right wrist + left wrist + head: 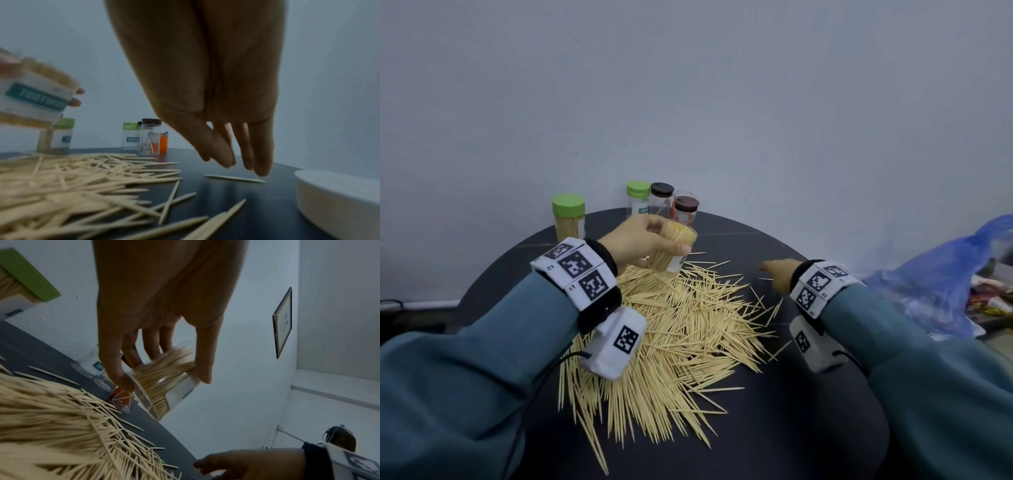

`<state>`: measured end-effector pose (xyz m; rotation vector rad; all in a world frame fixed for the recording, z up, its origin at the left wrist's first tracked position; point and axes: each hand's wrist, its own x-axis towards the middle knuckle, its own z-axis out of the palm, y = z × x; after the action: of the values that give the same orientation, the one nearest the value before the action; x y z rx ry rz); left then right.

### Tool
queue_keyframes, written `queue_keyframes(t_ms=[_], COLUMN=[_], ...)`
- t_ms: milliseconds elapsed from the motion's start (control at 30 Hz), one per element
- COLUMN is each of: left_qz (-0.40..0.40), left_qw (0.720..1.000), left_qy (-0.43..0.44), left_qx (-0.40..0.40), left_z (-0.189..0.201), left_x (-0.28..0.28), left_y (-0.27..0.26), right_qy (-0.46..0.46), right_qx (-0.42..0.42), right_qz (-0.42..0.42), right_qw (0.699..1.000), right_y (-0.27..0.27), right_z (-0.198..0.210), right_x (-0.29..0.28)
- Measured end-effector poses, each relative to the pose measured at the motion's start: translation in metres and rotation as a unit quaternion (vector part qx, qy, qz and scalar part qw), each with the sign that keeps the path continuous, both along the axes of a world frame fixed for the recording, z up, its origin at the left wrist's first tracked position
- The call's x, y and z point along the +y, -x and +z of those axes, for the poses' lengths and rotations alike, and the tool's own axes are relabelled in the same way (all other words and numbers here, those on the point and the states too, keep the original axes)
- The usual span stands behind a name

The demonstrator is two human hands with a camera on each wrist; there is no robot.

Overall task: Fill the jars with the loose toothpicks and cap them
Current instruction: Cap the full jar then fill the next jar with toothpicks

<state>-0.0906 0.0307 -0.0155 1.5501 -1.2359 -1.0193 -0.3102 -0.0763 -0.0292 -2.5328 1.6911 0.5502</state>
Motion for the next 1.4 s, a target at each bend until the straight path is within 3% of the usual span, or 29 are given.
queue_keyframes(t_ms=[133, 500, 733, 900, 1133, 1333, 1400], left_qz=[0.004, 0.004, 0.010, 0.012, 0.030, 0.090, 0.116], left_qw=[1.000, 1.000, 1.000, 1.000, 0.999, 0.996, 0.993], left_qy=[0.000, 0.012, 0.013, 0.007, 0.014, 0.023, 0.031], left_qx=[-0.005, -0.007, -0.018, -0.017, -0.011, 0.010, 0.012], left_z=[0.001, 0.008, 0.010, 0.010, 0.013, 0.018, 0.020], left_x=[0.001, 0.014, 0.023, 0.025, 0.028, 0.046, 0.053], left_y=[-0.001, 0.001, -0.004, -0.005, -0.017, -0.046, -0.058], right_qy=[-0.021, -0.030, -0.035, 0.002, -0.035, 0.049, 0.027], right_qx=[0.069, 0.035, 0.151, 0.116, -0.020, -0.060, -0.094], right_qz=[0.003, 0.038, -0.001, 0.006, -0.005, 0.126, 0.207], right_qw=[0.997, 0.998, 0.988, 0.993, 0.999, 0.989, 0.974], right_y=[0.000, 0.020, 0.048, 0.041, 0.007, -0.040, -0.065], right_z=[-0.014, -0.007, -0.007, -0.006, -0.006, 0.002, 0.006], right_x=[0.003, 0.054, 0.069, 0.069, 0.057, 0.063, 0.073])
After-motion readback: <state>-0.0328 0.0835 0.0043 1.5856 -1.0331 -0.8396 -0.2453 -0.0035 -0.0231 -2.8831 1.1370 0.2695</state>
